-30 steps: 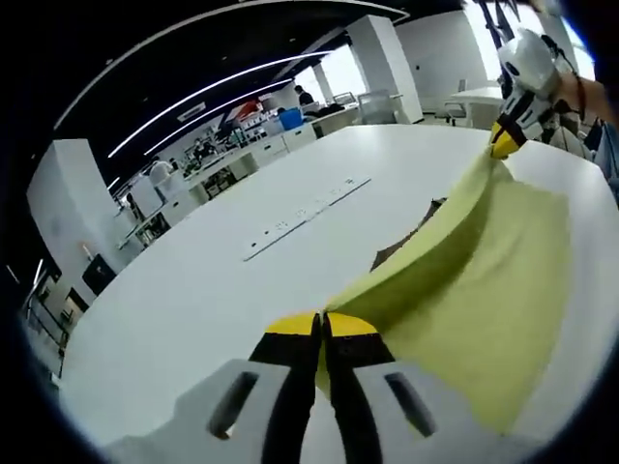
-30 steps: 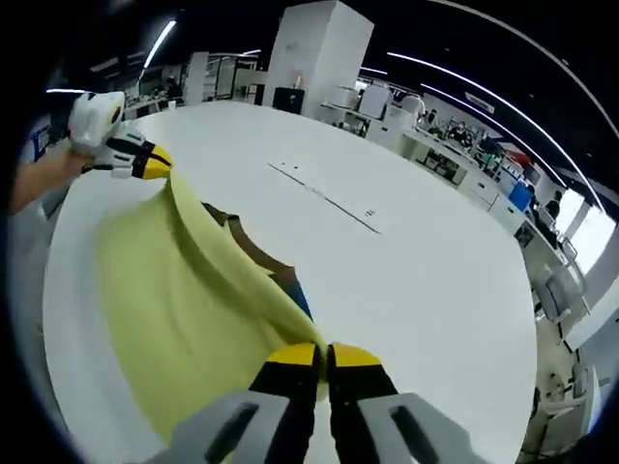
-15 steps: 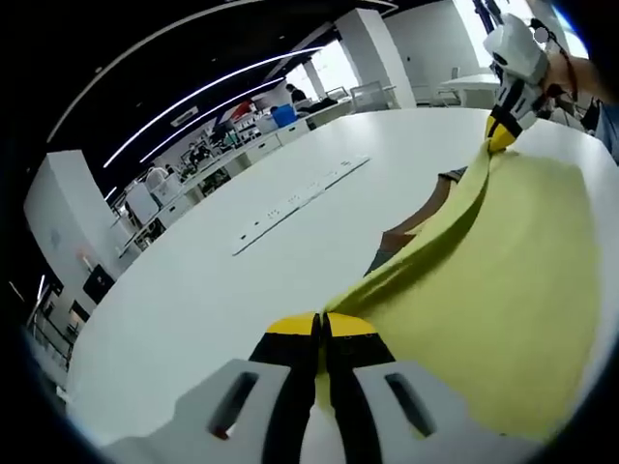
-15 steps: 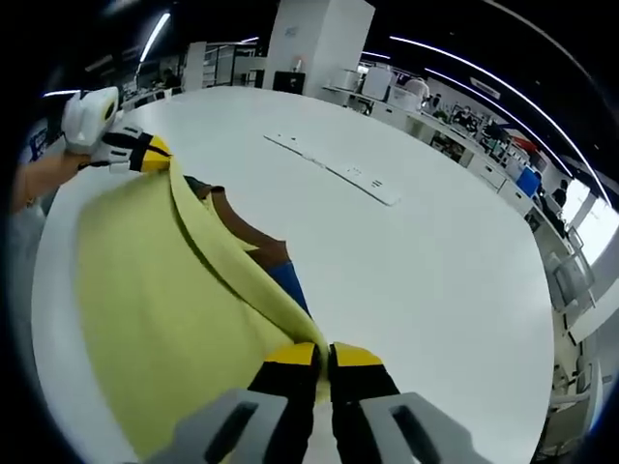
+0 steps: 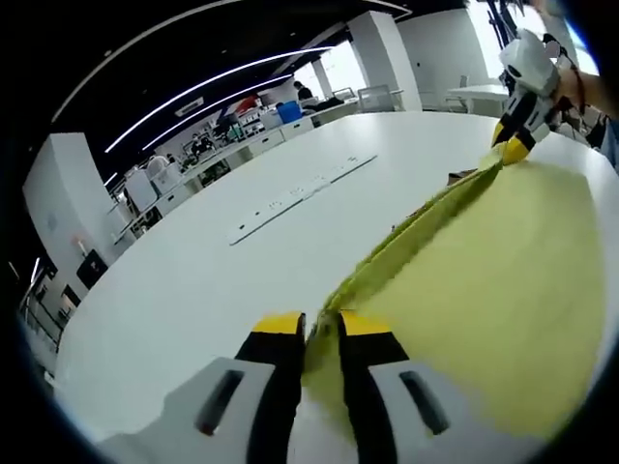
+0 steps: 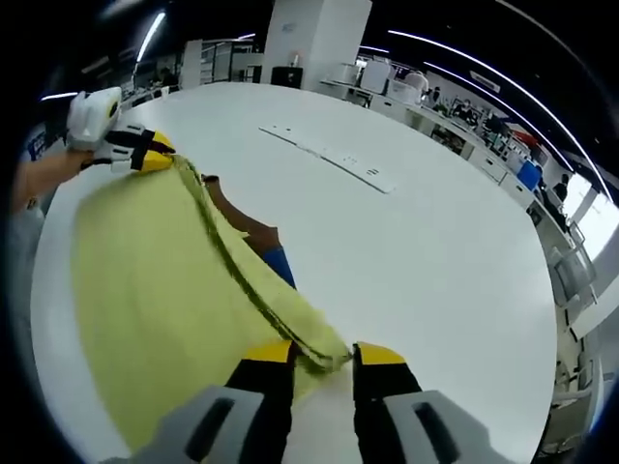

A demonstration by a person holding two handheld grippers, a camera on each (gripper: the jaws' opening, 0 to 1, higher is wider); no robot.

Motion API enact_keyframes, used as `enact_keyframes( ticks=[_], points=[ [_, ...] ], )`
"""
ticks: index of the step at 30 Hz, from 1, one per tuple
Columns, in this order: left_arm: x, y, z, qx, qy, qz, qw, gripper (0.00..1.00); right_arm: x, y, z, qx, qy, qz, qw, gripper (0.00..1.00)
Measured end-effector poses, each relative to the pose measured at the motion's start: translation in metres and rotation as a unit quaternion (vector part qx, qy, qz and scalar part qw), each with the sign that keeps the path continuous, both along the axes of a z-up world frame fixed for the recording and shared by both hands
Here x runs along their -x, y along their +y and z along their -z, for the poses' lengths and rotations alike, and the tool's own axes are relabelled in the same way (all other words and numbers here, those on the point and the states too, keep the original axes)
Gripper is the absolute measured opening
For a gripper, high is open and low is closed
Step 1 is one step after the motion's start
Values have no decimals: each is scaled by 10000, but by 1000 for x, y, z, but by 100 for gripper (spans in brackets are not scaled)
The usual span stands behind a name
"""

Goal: Fold the garment on the visible template until the final outline fits inside the template.

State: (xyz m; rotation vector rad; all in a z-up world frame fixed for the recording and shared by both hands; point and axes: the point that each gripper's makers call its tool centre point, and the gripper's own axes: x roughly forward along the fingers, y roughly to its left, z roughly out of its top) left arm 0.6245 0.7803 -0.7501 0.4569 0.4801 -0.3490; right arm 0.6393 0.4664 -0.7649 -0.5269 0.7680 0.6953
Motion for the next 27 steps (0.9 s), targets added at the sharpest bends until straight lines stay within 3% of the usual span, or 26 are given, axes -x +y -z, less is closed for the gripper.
enact_keyframes(
  ticks=[4,7,11,15,20,27],
  points=[
    [4,3,0,-79,80,42,9999,26,-5,-4,-3,-47,-154,147,9998,27],
    [5,11,1,42,134,-178,9997,32,-13,-9,-6,-300,-210,588,9976,27],
    [7,17,-5,299,131,-404,9987,45,-13,-11,-13,-492,-249,720,9959,29],
    [10,19,-11,626,149,-527,9965,59,-9,-11,-15,-630,-158,758,9950,42],
    [20,22,-18,1320,198,-764,9881,72,4,-5,-22,-840,-6,731,9938,54],
    [39,25,-25,1712,316,-820,9813,89,22,5,-34,-1138,208,605,9914,68]
  ],
)
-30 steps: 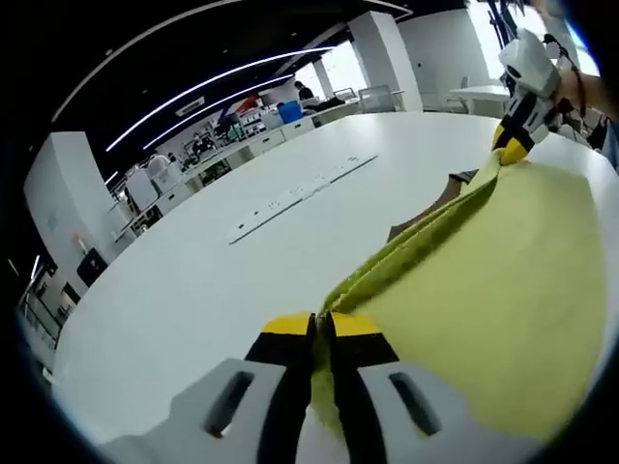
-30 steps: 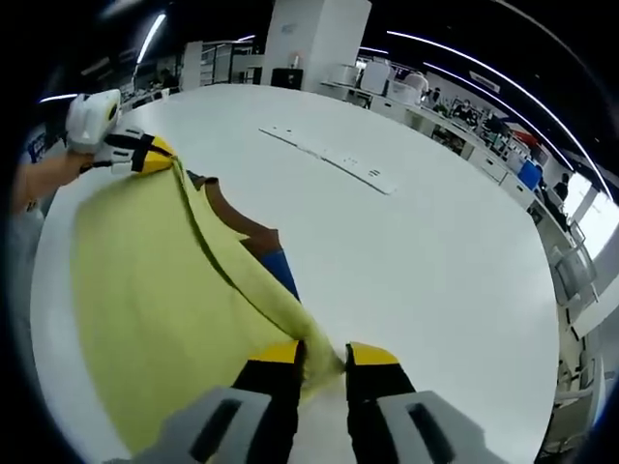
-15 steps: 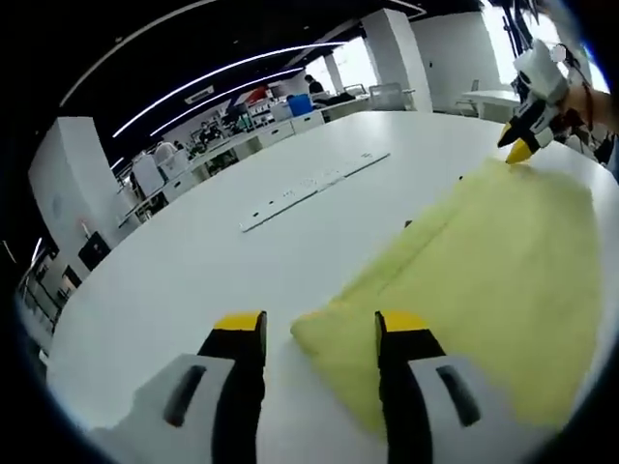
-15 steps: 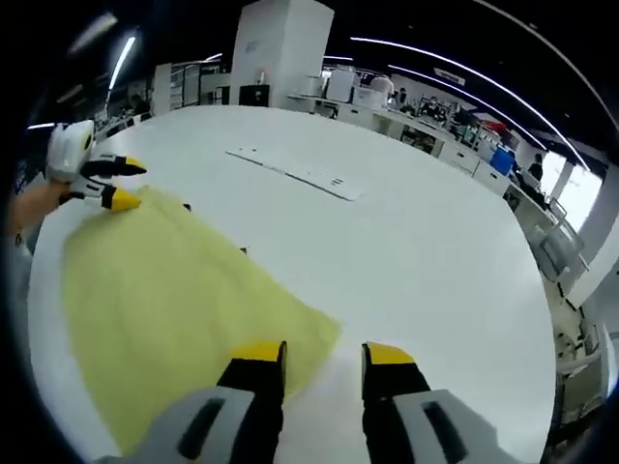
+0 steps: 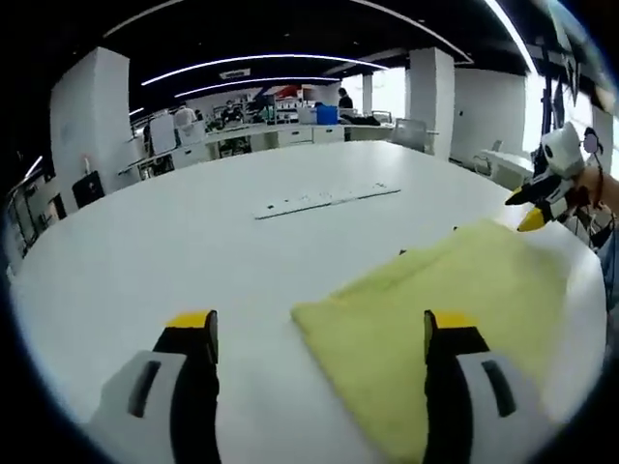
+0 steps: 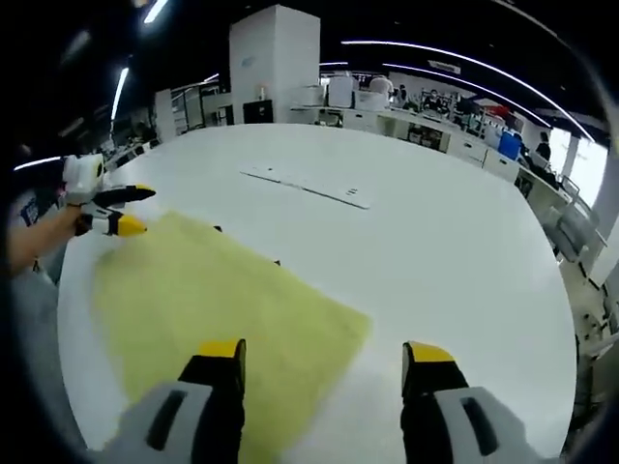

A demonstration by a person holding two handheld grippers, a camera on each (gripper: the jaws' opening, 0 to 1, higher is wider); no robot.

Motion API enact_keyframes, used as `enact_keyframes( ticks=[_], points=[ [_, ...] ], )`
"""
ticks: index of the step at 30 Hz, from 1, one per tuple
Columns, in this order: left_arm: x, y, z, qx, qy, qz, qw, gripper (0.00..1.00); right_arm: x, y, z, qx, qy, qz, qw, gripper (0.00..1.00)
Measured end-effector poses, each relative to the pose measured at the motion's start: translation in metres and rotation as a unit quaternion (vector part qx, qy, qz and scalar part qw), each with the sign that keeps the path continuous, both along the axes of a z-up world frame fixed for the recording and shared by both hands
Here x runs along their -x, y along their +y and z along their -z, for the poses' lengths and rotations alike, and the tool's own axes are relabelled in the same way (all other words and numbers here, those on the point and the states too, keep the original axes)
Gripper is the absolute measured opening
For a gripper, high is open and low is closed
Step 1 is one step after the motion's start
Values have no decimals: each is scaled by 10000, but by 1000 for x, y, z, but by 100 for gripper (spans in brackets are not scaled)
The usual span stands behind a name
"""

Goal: Fold the garment on the visible template until the final outline fits inside the template.

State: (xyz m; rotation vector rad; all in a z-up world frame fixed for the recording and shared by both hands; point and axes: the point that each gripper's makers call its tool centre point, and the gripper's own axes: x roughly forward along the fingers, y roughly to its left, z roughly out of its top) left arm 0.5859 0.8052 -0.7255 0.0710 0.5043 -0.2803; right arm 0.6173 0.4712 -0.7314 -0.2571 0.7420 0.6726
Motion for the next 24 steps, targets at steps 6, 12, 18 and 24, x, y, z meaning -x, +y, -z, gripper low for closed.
enact_keyframes(
  ticks=[6,12,18,24],
  points=[
    [19,-5,-9,262,26,131,9996,97,26,1,-6,-31,178,-177,9997,75],
    [41,-9,-17,345,6,414,9985,99,53,0,-9,-146,339,-295,9989,79],
    [65,-13,-14,274,76,673,9973,99,80,-4,-7,-101,441,-417,9981,82],
    [86,-11,-10,300,115,770,9965,94,100,-10,-7,-135,505,-414,9978,82]
  ],
)
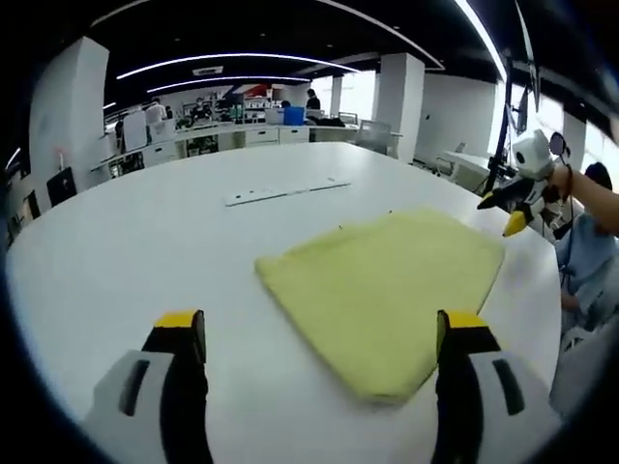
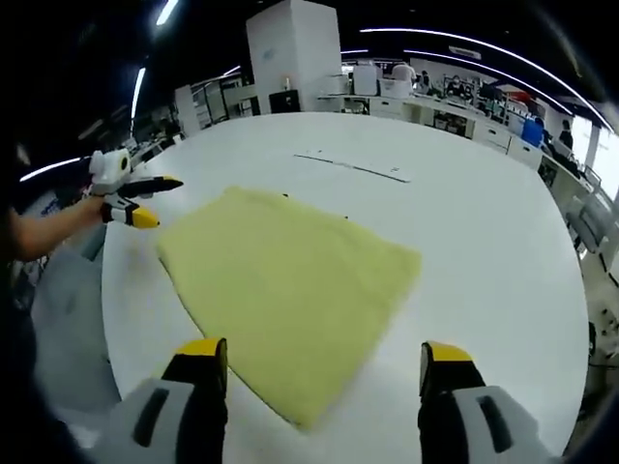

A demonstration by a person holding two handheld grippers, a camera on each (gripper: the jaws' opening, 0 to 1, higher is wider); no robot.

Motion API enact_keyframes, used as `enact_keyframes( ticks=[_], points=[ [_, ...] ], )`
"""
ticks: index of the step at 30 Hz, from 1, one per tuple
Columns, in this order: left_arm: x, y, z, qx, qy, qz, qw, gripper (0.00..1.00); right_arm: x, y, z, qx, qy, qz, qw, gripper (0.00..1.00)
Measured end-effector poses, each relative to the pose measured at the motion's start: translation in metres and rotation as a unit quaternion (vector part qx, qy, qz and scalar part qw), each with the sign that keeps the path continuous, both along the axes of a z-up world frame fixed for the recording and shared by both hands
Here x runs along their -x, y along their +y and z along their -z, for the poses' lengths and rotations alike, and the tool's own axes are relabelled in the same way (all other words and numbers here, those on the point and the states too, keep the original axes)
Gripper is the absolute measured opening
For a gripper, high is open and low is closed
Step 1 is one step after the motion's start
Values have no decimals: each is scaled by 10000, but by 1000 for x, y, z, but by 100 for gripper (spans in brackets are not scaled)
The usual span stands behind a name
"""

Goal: Fold the garment on the visible template until the final outline fits inside the template.

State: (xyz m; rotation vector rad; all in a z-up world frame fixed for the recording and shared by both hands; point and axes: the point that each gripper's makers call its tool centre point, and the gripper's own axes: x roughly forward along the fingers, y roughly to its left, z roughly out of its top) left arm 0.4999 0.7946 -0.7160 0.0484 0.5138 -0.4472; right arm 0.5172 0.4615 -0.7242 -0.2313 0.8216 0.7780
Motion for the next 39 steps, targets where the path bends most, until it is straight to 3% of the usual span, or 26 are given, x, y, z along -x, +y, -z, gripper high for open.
enact_keyframes(
  ticks=[6,15,19,24,39],
  points=[
    [23,1,6,87,74,32,9999,81,15,-9,4,-103,57,45,9999,74],
    [49,-1,23,181,408,-18,9990,61,33,-17,13,-106,140,144,9997,61],
    [57,-3,29,273,577,-17,9980,44,41,-21,18,-54,163,140,9998,51],
    [62,-7,34,256,640,-53,9976,44,46,-25,26,-7,207,217,9996,25],
    [62,-19,44,667,764,-165,9947,17,47,-25,43,-267,277,827,9958,4]
  ],
)
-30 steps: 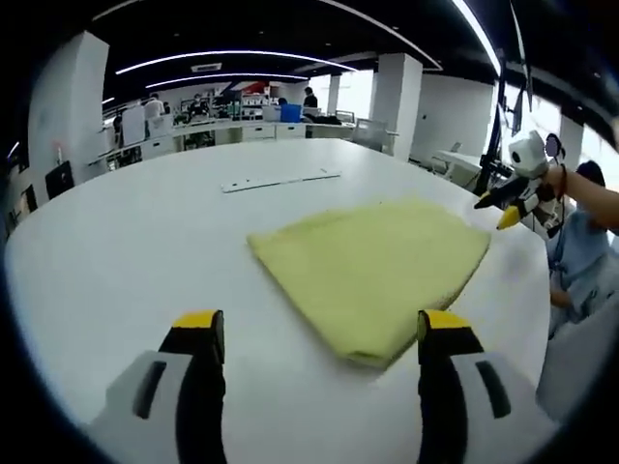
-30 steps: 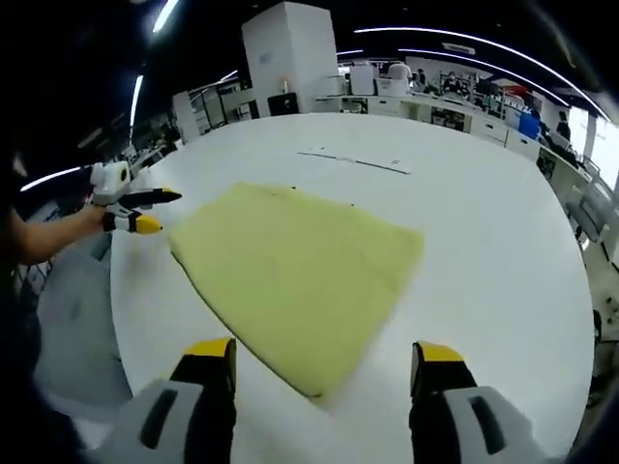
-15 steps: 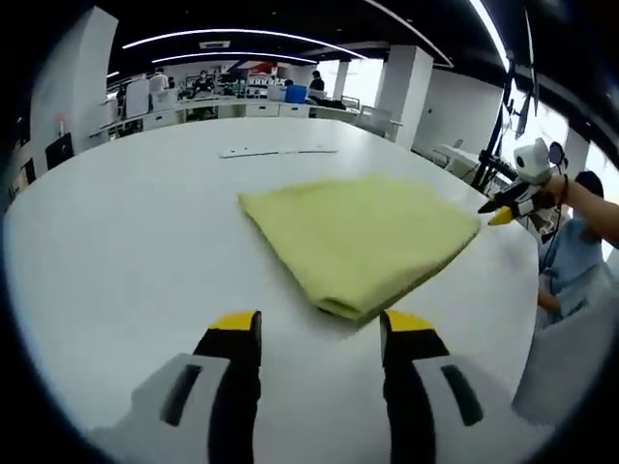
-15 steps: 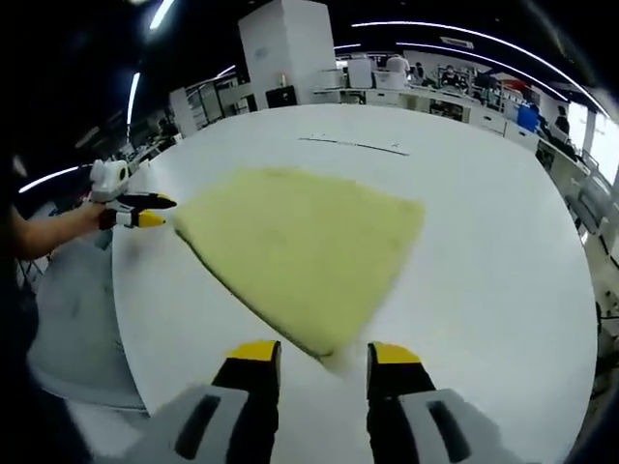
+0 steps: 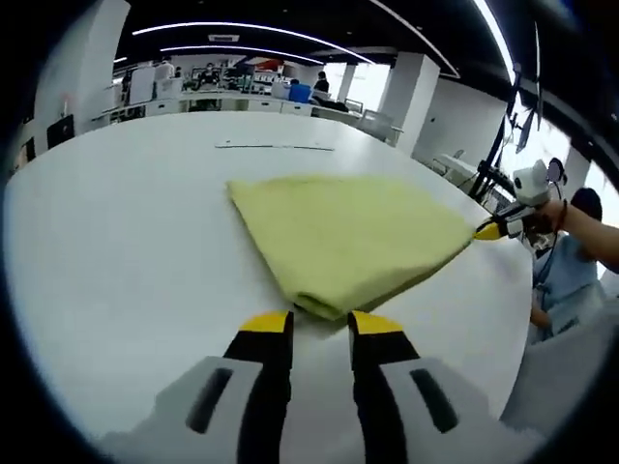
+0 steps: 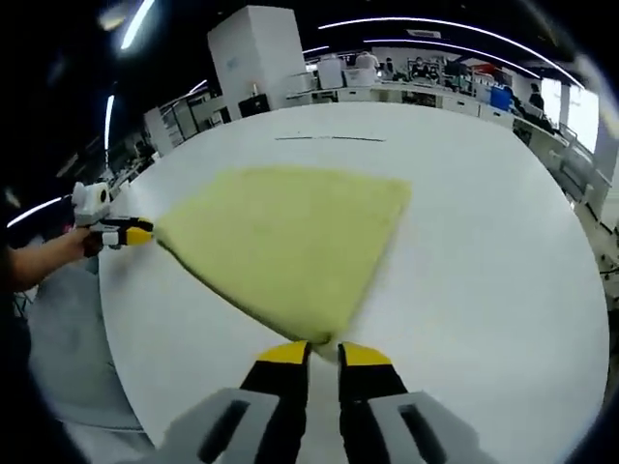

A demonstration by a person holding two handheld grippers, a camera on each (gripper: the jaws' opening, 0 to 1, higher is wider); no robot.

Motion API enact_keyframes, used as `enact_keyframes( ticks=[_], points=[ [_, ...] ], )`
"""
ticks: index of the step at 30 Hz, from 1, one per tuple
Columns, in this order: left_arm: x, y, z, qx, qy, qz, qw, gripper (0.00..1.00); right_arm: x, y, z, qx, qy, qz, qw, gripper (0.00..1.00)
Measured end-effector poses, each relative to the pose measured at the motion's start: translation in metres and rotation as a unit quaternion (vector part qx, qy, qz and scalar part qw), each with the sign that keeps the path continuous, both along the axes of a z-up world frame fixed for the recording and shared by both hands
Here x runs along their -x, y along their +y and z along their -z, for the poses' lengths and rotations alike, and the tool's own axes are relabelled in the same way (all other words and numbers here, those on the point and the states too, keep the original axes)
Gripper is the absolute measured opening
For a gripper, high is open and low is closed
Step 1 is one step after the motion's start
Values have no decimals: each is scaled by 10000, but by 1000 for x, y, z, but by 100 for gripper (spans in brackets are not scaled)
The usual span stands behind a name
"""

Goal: Fold the garment on the visible template until the final outline fits inside the template.

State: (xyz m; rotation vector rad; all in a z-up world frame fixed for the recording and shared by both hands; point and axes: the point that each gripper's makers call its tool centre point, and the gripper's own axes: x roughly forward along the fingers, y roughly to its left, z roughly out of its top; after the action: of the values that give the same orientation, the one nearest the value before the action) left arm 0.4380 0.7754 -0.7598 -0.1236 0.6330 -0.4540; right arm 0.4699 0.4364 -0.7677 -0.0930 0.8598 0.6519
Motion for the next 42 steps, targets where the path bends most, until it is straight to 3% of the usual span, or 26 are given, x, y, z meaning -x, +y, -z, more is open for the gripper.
enact_keyframes(
  ticks=[17,31,42],
  points=[
    [0,-2,-4,226,-67,23,9997,3,-1,1,5,-12,-20,78,10000,0],
    [1,-2,4,217,63,68,9997,2,-2,-1,5,-64,-3,123,9999,0],
    [-2,-4,-1,409,1,54,9991,0,-2,-2,5,-61,12,120,9999,0]
  ],
)
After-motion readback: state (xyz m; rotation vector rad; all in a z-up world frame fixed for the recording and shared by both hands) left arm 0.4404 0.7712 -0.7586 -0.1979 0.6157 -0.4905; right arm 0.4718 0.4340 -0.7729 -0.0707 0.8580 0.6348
